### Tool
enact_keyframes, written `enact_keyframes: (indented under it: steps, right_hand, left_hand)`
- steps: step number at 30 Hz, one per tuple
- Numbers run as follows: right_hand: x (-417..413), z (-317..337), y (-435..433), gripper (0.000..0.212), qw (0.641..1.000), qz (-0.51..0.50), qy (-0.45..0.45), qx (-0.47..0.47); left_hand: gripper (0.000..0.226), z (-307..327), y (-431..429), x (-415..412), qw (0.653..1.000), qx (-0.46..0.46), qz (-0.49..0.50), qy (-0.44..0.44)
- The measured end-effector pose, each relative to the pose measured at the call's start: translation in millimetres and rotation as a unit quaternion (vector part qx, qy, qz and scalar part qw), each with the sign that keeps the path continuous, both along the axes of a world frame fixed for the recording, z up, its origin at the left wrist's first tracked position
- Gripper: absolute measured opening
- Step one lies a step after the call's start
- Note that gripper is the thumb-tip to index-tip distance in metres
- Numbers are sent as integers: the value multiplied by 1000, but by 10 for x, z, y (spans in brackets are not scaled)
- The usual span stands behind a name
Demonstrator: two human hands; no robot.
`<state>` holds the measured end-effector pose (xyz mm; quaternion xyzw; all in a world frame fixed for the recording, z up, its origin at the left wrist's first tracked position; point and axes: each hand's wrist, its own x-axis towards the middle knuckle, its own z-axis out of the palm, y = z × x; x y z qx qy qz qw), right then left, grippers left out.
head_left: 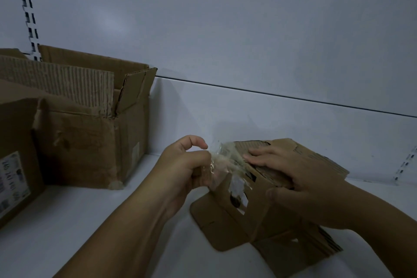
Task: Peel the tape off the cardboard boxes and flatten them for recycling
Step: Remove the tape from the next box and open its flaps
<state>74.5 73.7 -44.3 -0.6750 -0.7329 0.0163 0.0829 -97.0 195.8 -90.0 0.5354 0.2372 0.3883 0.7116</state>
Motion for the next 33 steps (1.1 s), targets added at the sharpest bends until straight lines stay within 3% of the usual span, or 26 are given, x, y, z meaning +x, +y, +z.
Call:
enact_keyframes:
  steps: [6, 10, 13, 16, 19, 21, 25, 28, 30, 33]
  right_hand:
    - [7, -16, 17, 52, 1000, 1, -3, 12]
    - [-6, -5, 16, 52, 1000, -5, 0, 16]
    - [7, -15, 10, 50, 1000, -5, 9, 11]
    - [54, -43, 23, 49, 1000, -2, 24, 15]
    - [73, -53, 29, 49, 1000, 4, 24, 10]
    - [63, -32, 15, 60, 998, 0, 54, 8]
    - [-34, 134, 23, 61, 984, -21, 151, 97]
    - [-237, 270, 150, 60, 981, 16, 91, 171]
    - [-318, 253, 268, 51, 983, 50, 47, 172]
    - [-302, 168, 357, 12, 979, 67, 94, 166]
  left_hand:
    - [33, 59, 16, -95, 998, 31, -8, 57]
    - [35, 62, 13, -83, 996, 54, 37, 68]
    - [36, 34, 44, -80, 995, 41, 83, 25]
    - [18, 23, 97, -95, 998, 24, 43, -40]
    - [38, 5, 99, -65, 993, 28, 27, -108]
    - [43, -21, 49, -26, 993, 72, 45, -87]
    - [42, -58, -10, 27, 985, 146, 82, -41]
    - [37, -34, -37, 35, 982, 156, 93, -51]
    - [32, -18, -63, 33, 982, 161, 91, -46]
    - [24, -11, -84, 36, 984, 154, 89, -31]
